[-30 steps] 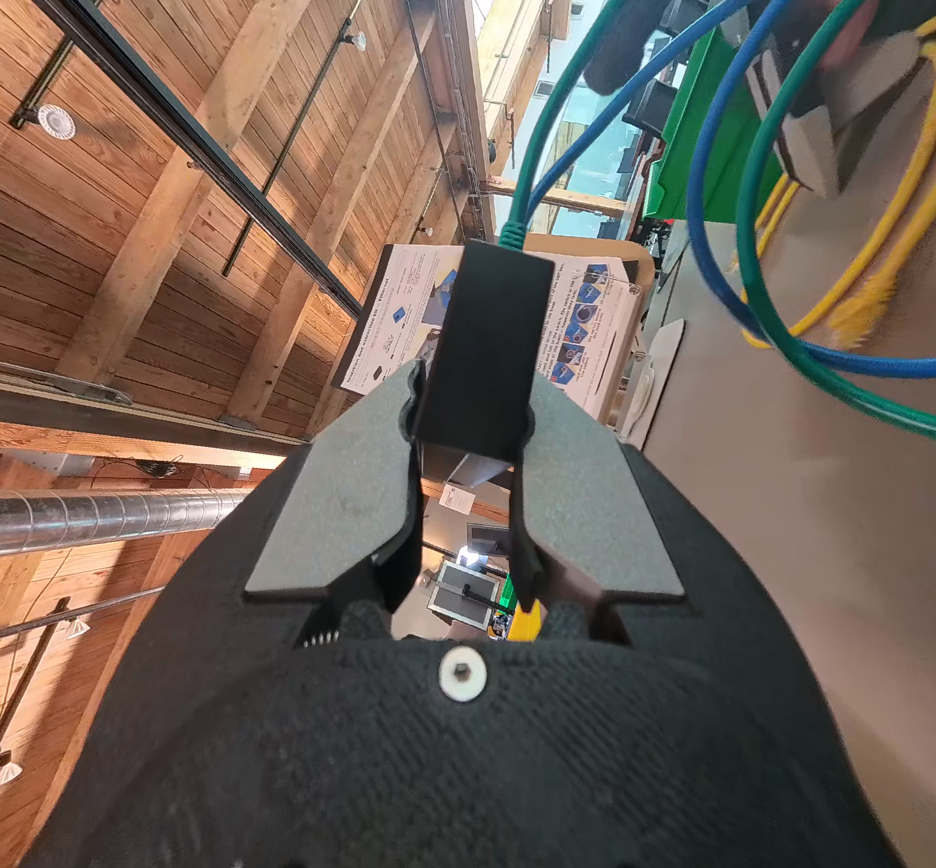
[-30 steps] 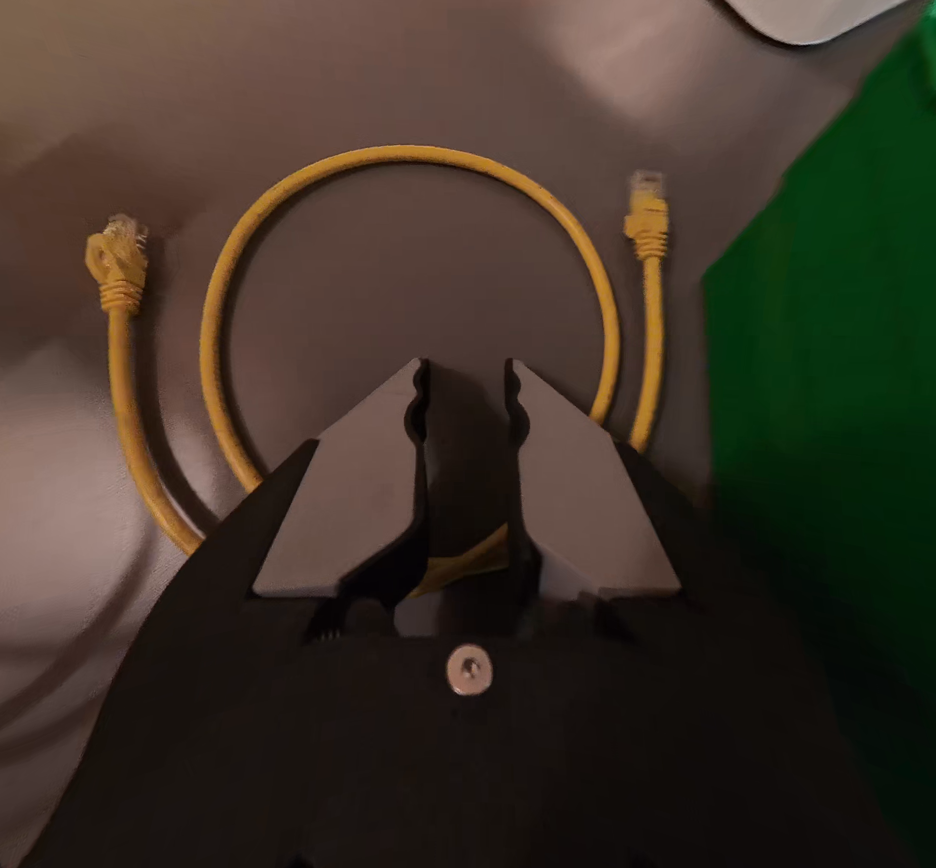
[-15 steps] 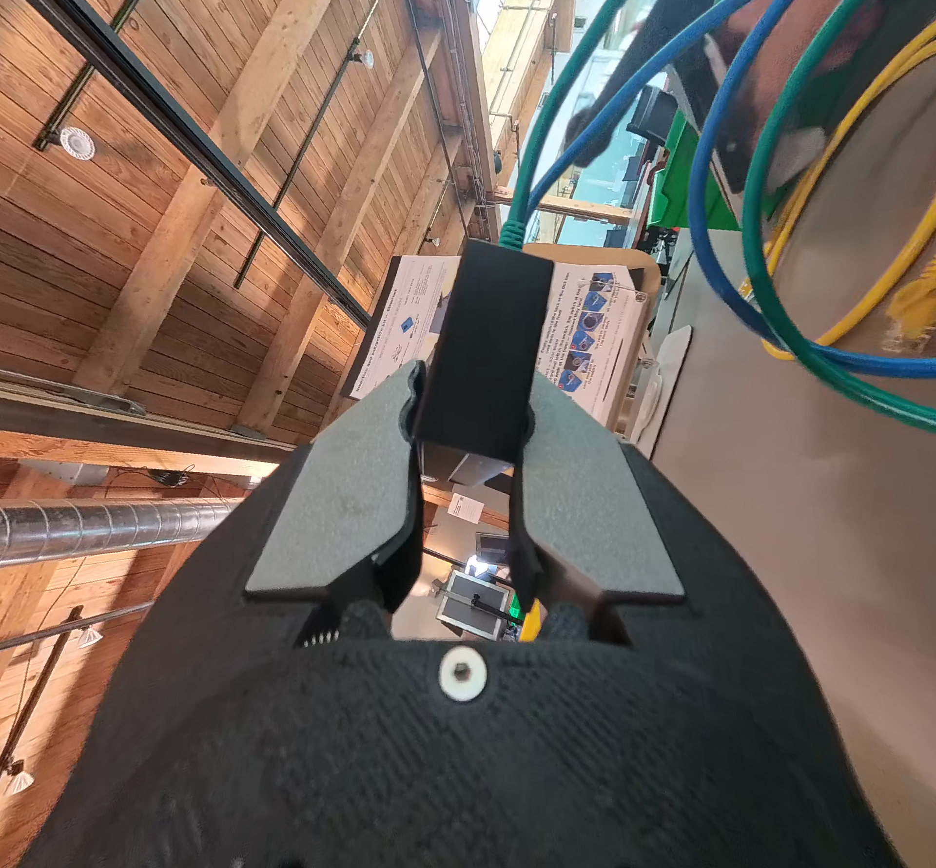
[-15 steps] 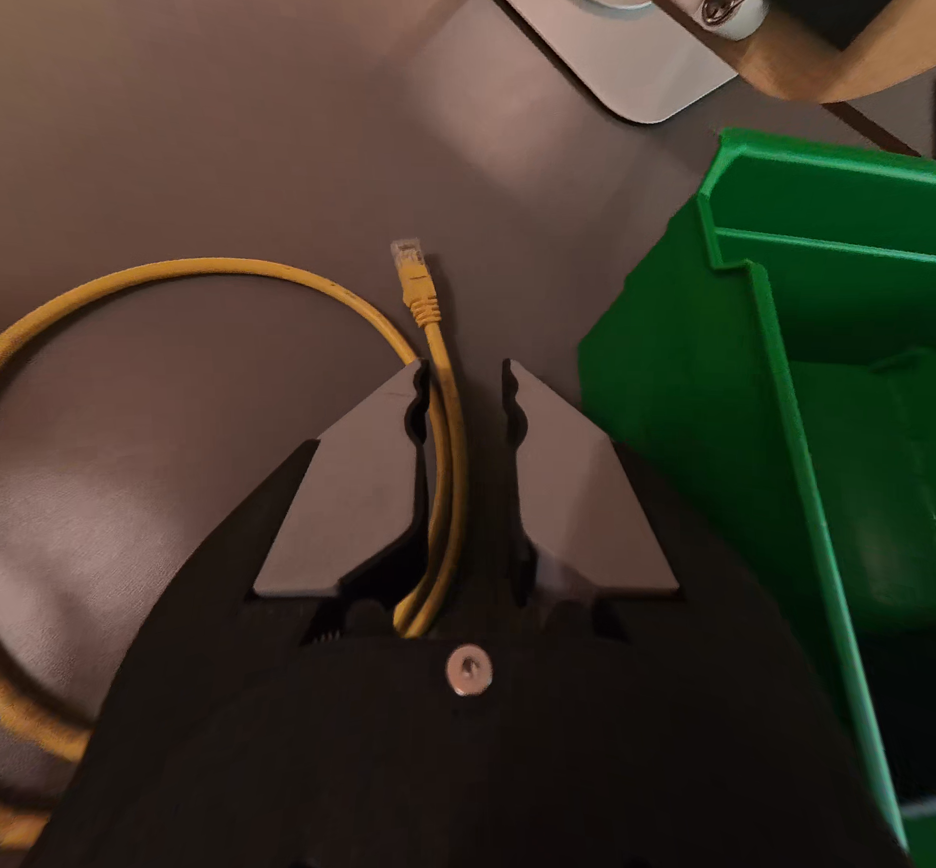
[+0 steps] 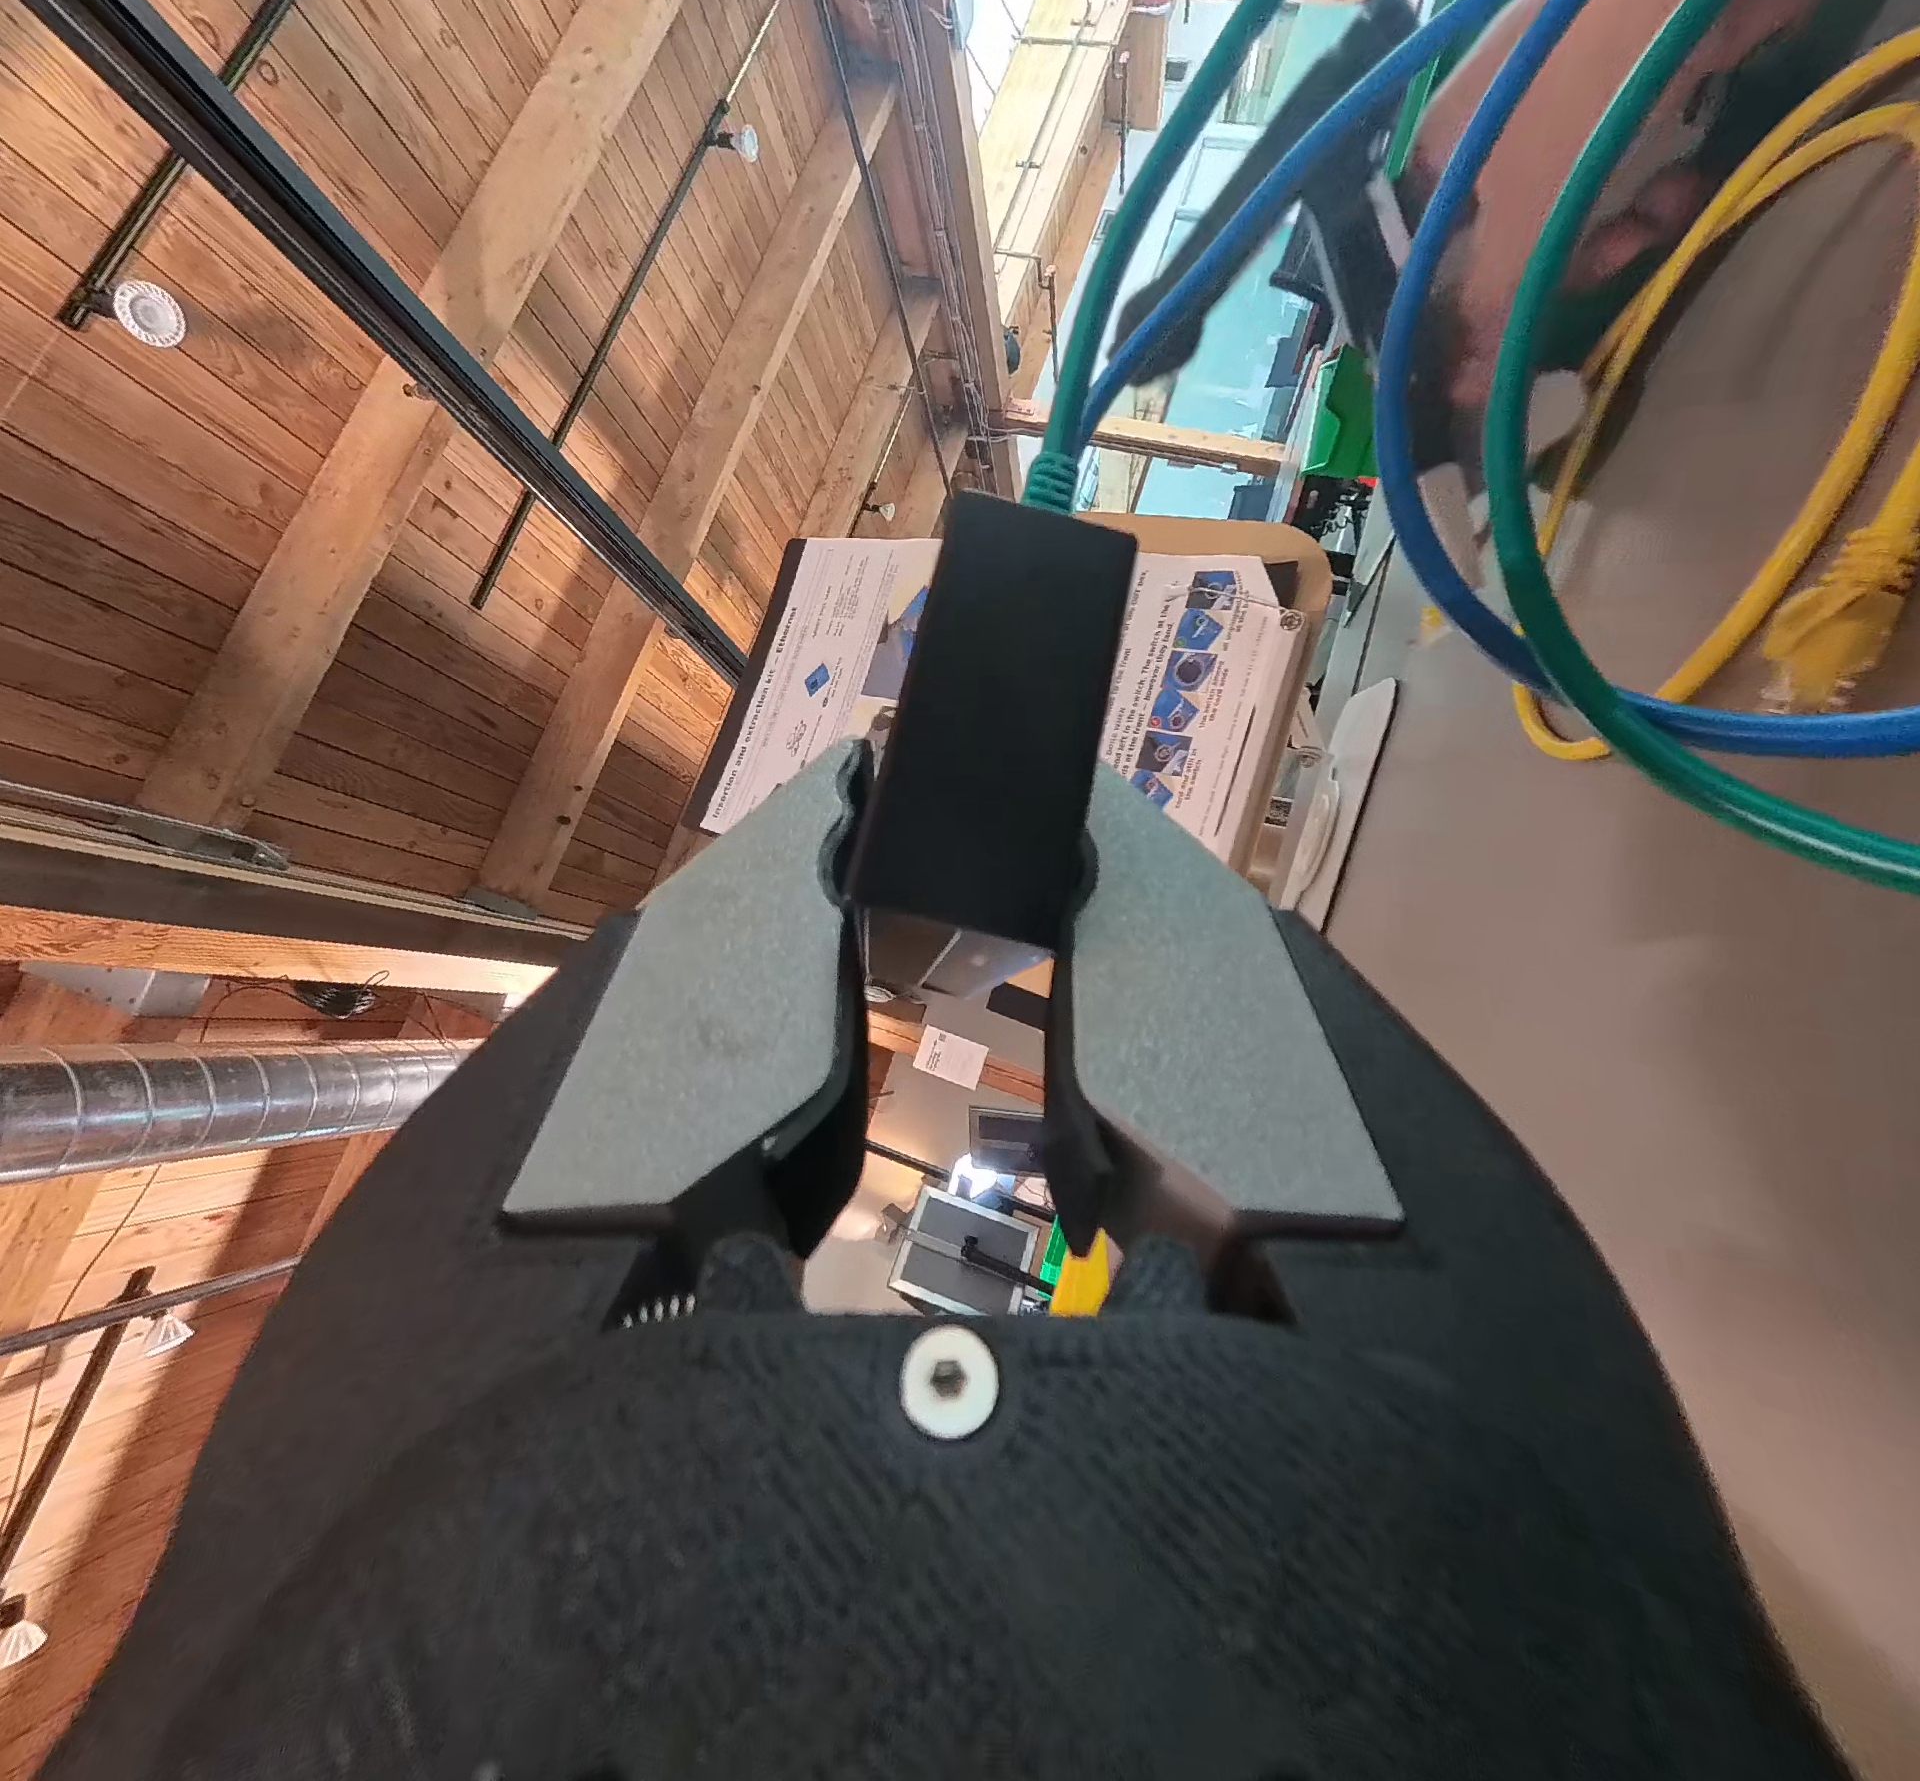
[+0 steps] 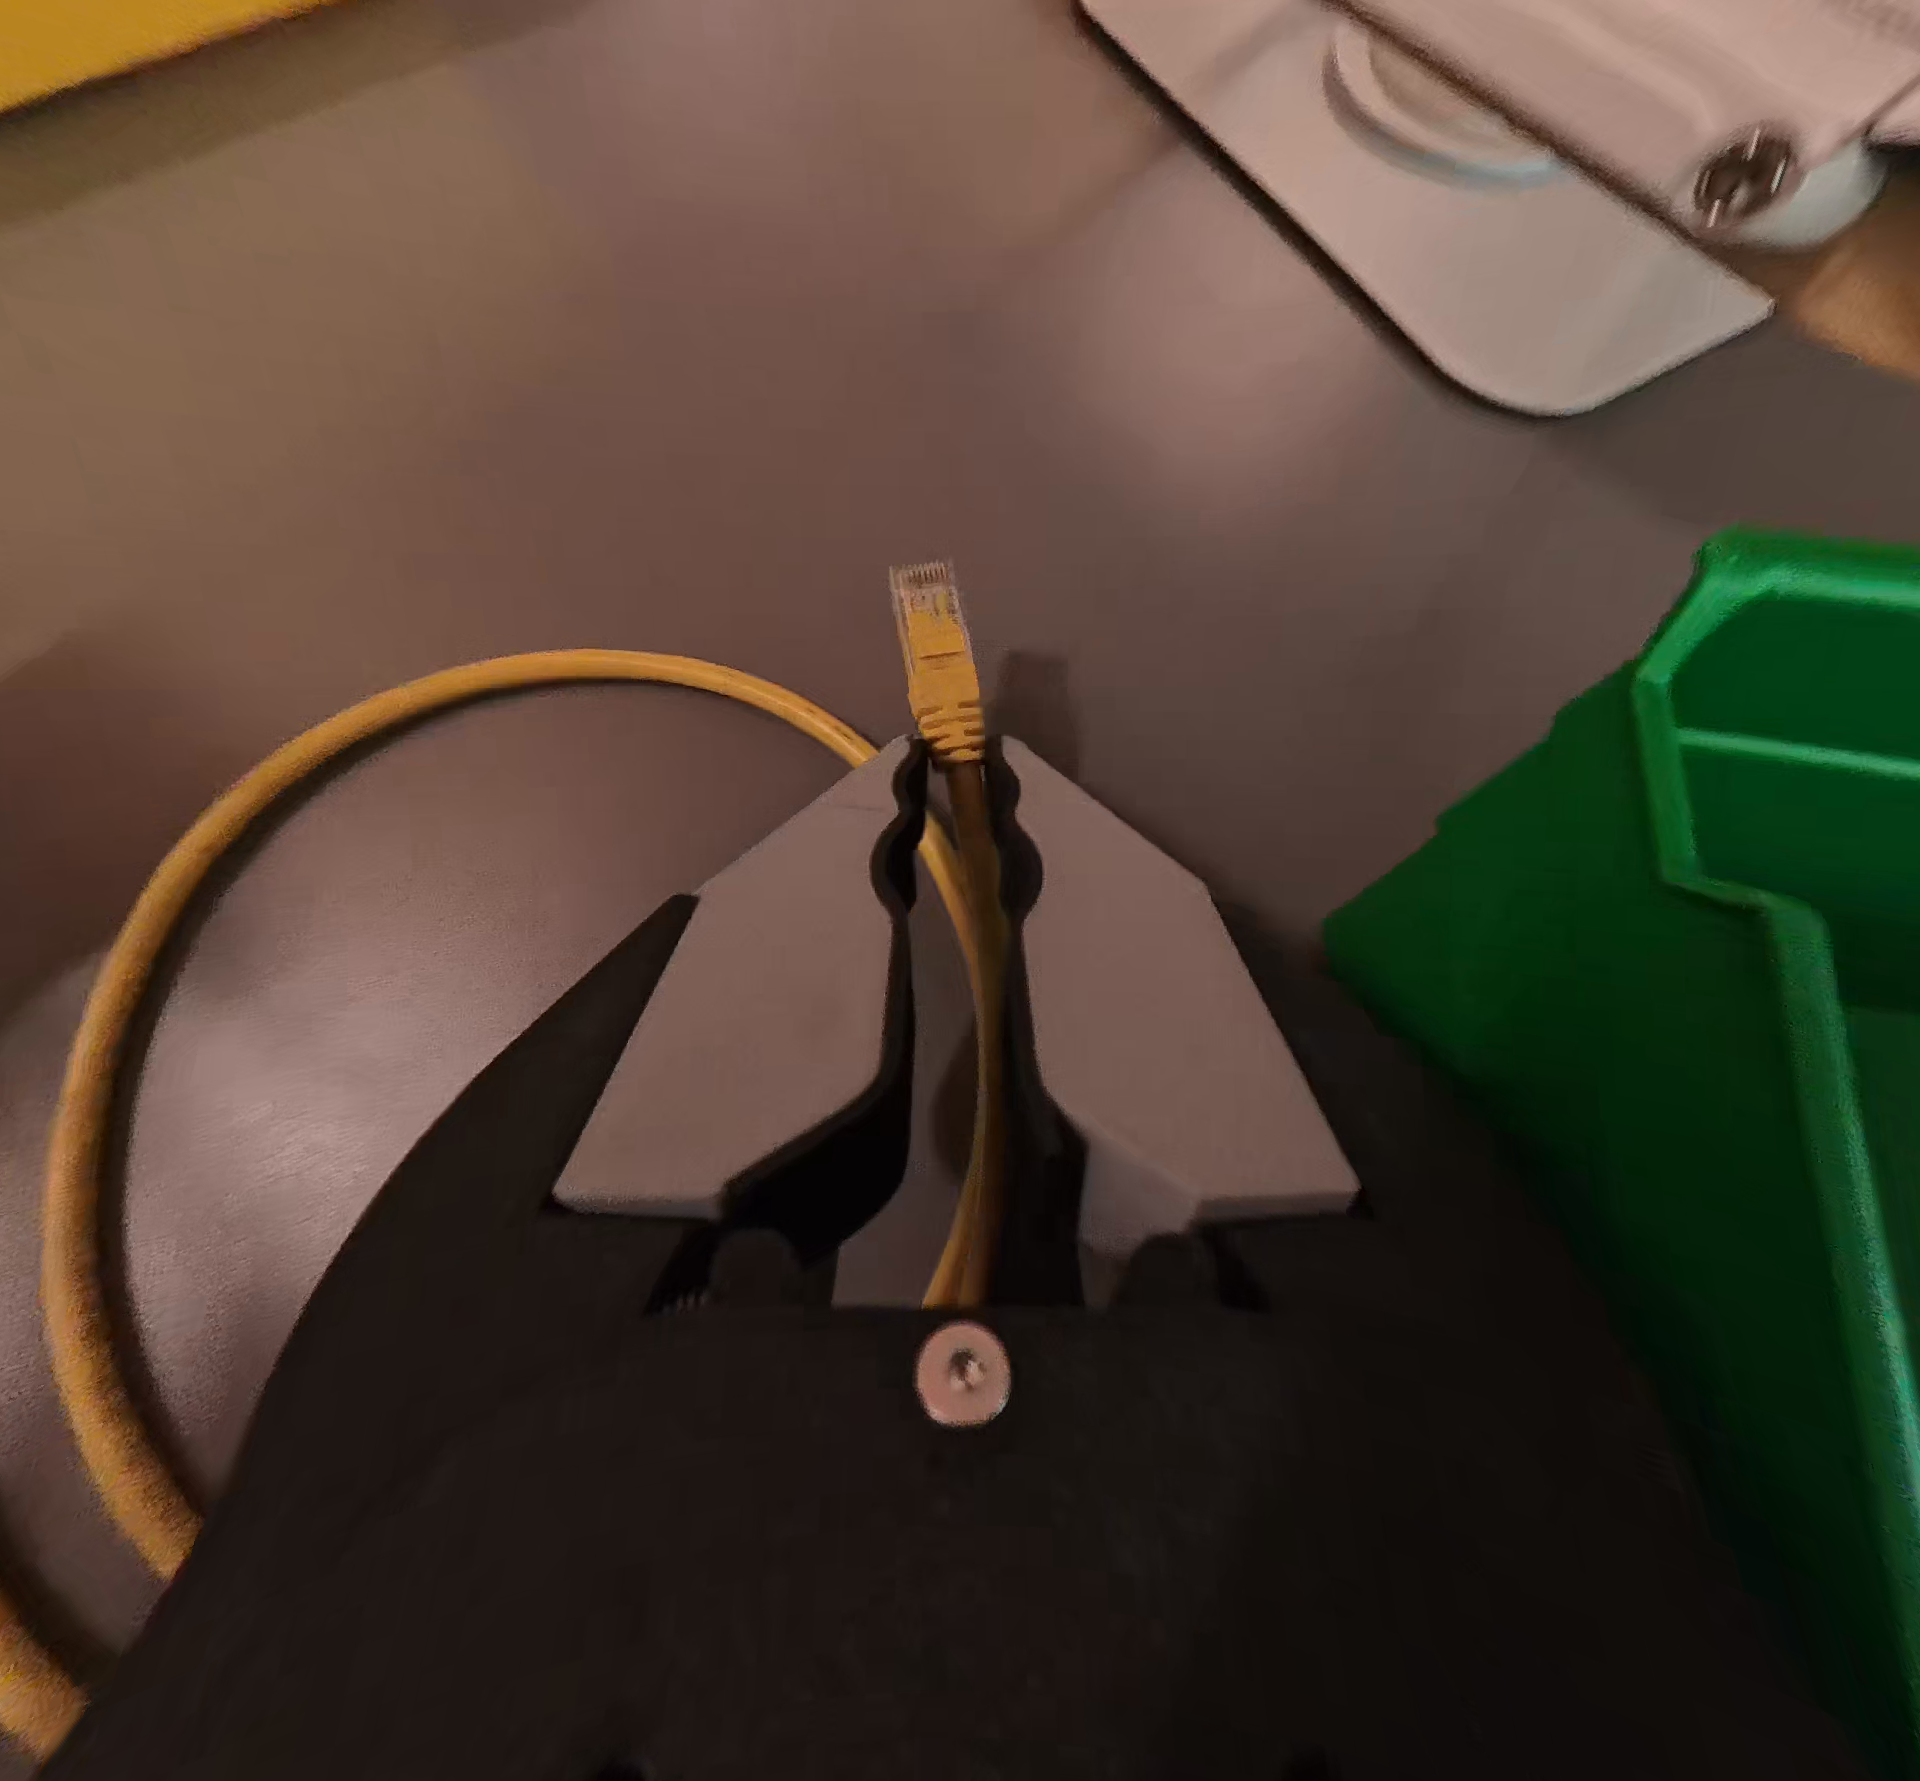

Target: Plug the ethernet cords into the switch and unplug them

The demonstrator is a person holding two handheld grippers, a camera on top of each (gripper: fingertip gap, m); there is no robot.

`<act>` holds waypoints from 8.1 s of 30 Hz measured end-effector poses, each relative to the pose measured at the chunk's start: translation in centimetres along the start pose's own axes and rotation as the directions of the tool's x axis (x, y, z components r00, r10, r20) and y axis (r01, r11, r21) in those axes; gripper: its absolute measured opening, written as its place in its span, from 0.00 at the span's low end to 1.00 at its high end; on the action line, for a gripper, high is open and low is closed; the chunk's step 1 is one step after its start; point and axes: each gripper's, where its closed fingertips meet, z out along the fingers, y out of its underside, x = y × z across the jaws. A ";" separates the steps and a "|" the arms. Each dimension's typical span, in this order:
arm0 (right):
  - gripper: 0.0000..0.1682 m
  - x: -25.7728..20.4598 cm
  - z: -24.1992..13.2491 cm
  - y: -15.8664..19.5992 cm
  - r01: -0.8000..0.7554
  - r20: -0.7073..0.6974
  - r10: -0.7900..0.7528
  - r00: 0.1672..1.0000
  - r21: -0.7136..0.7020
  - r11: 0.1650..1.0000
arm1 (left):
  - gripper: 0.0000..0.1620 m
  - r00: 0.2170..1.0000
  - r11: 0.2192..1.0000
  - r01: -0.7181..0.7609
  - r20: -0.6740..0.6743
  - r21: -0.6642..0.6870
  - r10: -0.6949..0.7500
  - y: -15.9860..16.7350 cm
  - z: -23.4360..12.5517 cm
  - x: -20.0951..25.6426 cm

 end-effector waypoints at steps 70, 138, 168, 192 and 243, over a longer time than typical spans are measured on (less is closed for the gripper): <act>0.03 -20.2 -15.8 -1.5 0.880 0.763 -0.501 0.408 -0.474 -0.005 | 0.19 0.990 0.964 -0.137 0.005 0.226 0.139 -7.7 0.2 3.6; 0.01 -13.6 -34.6 -15.3 -0.111 0.592 -0.112 0.798 0.328 0.938 | 0.19 0.980 0.983 -0.162 0.132 0.081 0.151 -4.1 0.0 -2.8; 0.01 8.7 -33.2 -20.9 0.050 -0.289 0.208 0.934 0.685 0.727 | 0.19 0.993 0.910 0.059 -0.071 -0.410 -0.096 11.7 0.7 0.5; 0.01 -14.0 -11.9 -8.6 0.394 0.482 -0.295 0.825 -0.117 0.912 | 0.19 0.983 0.929 -0.163 0.022 -0.332 0.181 10.7 5.5 -2.3; 0.23 -11.7 -3.1 -2.6 0.680 0.445 -0.586 0.677 -0.074 0.730 | 0.18 0.741 0.844 -0.534 -0.507 -0.048 0.440 11.9 7.8 7.1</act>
